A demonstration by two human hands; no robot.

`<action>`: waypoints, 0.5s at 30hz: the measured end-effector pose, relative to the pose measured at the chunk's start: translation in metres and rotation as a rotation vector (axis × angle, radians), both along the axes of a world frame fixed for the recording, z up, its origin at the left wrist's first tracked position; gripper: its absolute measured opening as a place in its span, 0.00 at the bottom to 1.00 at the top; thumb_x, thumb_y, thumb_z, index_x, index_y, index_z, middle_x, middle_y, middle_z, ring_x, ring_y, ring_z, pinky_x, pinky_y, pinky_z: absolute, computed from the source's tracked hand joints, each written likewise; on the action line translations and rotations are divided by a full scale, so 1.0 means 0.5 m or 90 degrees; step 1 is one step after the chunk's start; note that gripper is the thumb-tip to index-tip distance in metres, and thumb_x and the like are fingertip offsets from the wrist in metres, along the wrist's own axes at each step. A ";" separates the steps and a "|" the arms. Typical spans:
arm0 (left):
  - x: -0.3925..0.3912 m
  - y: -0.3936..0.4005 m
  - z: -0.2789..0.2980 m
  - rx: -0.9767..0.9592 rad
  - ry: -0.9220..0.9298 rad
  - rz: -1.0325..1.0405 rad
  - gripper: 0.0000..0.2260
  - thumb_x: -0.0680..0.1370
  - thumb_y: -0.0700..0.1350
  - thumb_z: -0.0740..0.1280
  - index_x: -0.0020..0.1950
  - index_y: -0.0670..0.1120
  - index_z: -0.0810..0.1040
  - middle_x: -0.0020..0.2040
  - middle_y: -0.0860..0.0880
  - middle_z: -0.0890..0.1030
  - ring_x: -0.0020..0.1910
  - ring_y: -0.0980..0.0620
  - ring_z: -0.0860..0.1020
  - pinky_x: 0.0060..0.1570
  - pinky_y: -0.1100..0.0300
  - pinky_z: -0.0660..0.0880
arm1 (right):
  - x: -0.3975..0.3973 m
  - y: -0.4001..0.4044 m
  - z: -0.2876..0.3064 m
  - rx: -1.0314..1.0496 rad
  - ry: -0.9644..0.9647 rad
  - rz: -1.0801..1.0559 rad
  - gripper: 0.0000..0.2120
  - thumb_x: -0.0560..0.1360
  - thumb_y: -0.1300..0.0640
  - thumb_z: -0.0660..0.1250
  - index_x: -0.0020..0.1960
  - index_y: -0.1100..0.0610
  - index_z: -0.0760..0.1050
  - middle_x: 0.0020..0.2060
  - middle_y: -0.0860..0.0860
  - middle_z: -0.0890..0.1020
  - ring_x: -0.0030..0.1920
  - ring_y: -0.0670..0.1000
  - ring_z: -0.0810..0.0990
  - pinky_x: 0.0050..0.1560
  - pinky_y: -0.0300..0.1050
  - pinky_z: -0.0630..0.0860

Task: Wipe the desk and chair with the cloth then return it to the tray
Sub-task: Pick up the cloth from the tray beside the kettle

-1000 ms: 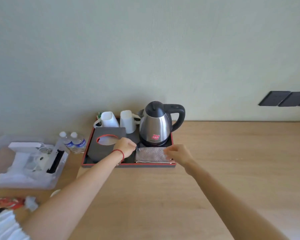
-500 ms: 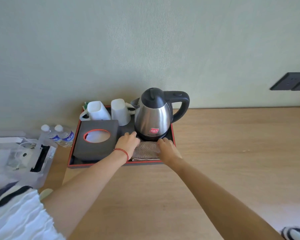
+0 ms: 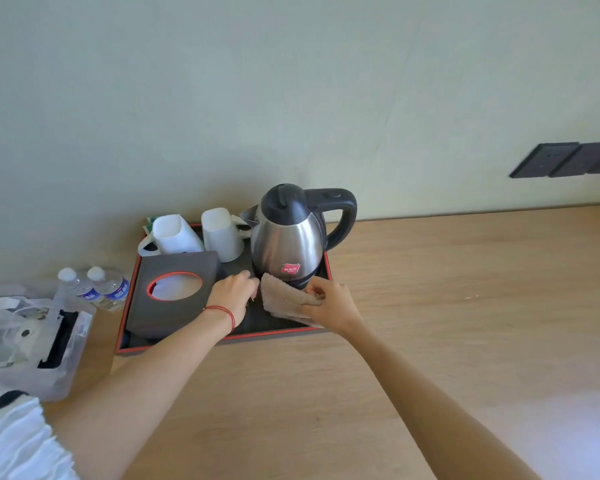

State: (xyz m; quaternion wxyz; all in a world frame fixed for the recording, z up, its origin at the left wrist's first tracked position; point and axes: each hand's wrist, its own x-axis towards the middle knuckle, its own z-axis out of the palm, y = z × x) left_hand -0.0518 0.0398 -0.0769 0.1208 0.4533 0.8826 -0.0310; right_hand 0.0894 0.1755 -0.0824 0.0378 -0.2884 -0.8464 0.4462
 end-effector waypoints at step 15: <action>0.306 0.146 0.084 0.188 -0.750 0.082 0.13 0.74 0.51 0.69 0.57 0.50 0.75 0.57 0.51 0.78 0.60 0.52 0.74 0.54 0.59 0.72 | 0.410 -0.028 0.072 -0.362 0.170 -0.308 0.10 0.64 0.63 0.64 0.42 0.54 0.67 0.36 0.51 0.75 0.34 0.47 0.72 0.29 0.33 0.68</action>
